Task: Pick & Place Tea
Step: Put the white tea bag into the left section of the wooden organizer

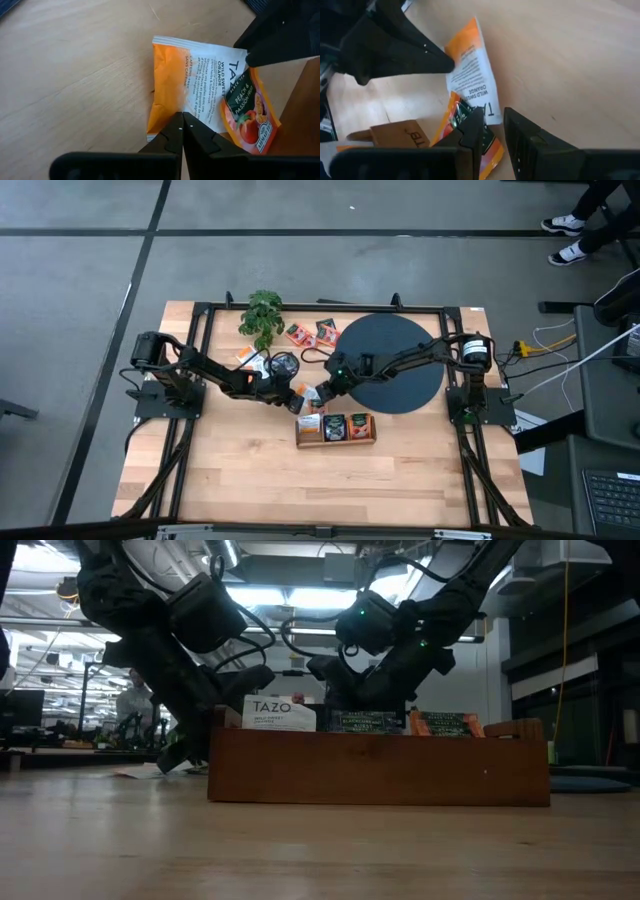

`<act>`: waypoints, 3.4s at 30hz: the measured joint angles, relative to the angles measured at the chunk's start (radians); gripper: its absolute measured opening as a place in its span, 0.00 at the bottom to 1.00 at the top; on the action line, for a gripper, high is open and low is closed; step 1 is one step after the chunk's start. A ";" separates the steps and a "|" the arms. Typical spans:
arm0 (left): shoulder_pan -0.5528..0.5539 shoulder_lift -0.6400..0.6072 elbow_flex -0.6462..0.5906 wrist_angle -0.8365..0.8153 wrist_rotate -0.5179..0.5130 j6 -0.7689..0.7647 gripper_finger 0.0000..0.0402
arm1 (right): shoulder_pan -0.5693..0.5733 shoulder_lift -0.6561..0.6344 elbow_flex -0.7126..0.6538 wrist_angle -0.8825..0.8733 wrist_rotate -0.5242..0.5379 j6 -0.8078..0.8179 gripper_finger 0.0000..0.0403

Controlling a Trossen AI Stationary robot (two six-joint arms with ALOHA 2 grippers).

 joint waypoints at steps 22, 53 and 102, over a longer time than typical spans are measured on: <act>-0.001 0.003 -0.003 0.030 -0.009 -0.011 0.01 | 0.000 0.039 0.000 0.047 -0.020 -0.029 0.01; 0.109 -0.637 -0.002 -0.169 0.093 0.387 0.06 | -0.093 -0.026 0.558 -0.763 0.038 -0.831 0.00; 0.288 -0.605 -0.001 -0.182 0.340 0.540 0.43 | -0.095 -0.026 0.640 -0.722 -0.140 -0.839 0.00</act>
